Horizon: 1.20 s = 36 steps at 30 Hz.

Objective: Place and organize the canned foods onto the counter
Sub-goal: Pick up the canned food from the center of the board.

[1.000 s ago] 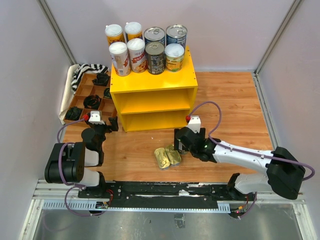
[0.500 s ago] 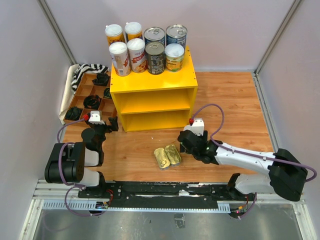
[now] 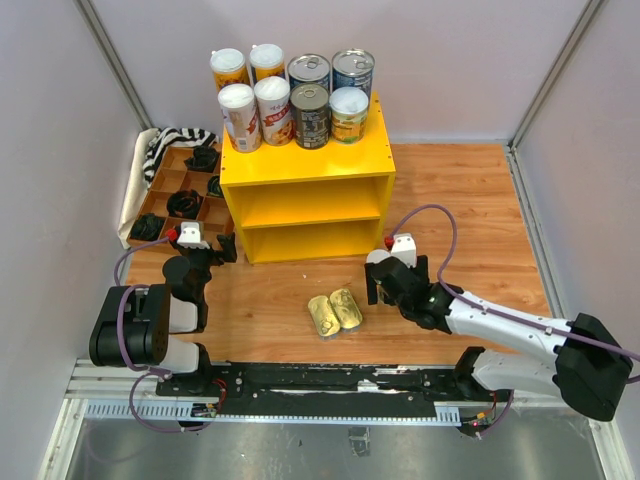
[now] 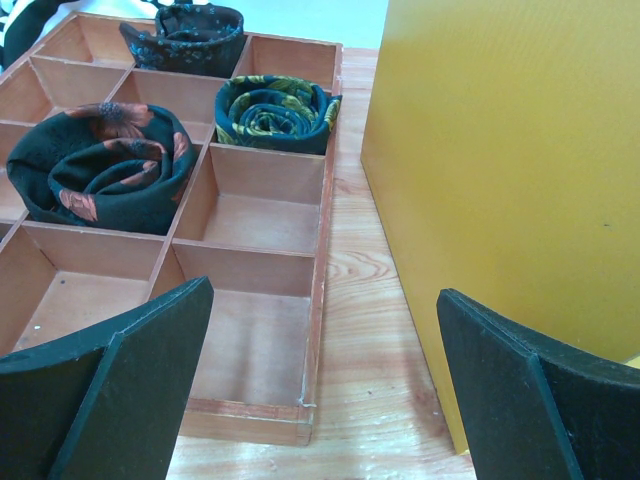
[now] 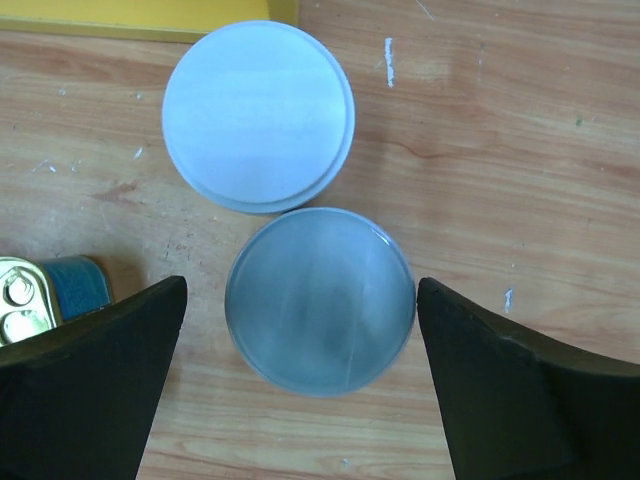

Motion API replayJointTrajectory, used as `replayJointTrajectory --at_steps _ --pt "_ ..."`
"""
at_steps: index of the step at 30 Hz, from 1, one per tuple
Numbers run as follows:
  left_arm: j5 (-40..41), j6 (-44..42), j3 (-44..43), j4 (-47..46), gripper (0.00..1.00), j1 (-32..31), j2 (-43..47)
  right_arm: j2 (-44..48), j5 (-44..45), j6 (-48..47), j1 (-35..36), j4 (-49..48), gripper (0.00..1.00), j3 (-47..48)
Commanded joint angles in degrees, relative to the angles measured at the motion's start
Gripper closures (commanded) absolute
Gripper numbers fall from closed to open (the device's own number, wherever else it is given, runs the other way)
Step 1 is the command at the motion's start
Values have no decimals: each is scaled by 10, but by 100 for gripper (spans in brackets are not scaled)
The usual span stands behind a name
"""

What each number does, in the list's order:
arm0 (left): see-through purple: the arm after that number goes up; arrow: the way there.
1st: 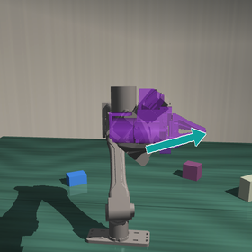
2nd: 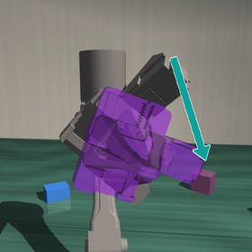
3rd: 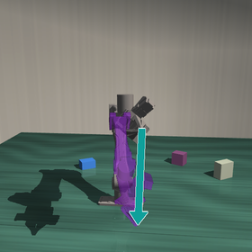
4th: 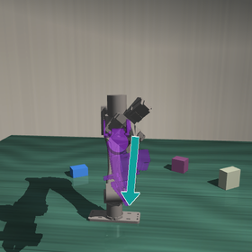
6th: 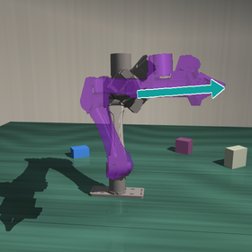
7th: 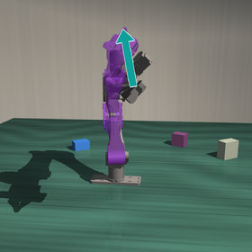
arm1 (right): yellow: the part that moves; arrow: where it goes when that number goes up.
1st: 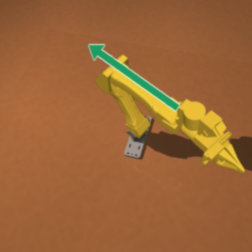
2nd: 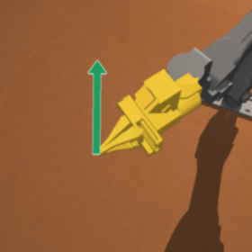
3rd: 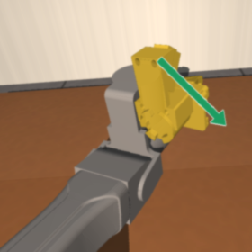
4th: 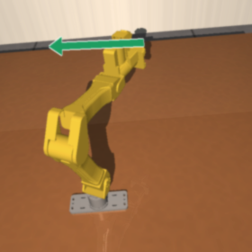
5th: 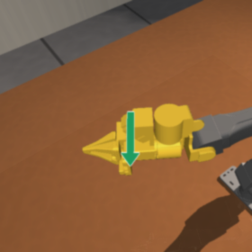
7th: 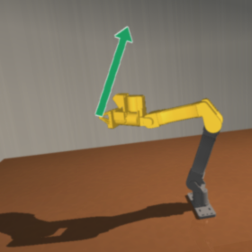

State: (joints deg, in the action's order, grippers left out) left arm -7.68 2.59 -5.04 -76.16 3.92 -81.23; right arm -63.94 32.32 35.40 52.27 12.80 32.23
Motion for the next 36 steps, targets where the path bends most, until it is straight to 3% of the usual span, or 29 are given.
replayJointTrajectory --at_steps 1,11,19,24,27,30,36 --pt "-2 -7 -7 -9 0 -3 -3 12 -33 -65 -8 -20 2 8" --pt "-2 -7 -7 -9 0 -3 -3 82 -37 -67 -17 -99 1 -100" --pt "-2 -7 -7 -9 0 -3 -3 46 -46 -89 -34 -200 14 -142" --pt "-2 -7 -7 -10 0 -3 -3 5 -61 -103 -38 -251 28 -144" --pt "-2 -7 -7 -10 0 -3 -3 3 -89 -113 -37 -251 52 -141" --pt "-3 -7 -7 -9 0 -3 -3 34 -99 -116 -37 -196 72 -119" --pt "-3 -7 -7 -10 0 -3 -3 124 -136 -162 -37 -36 87 8"
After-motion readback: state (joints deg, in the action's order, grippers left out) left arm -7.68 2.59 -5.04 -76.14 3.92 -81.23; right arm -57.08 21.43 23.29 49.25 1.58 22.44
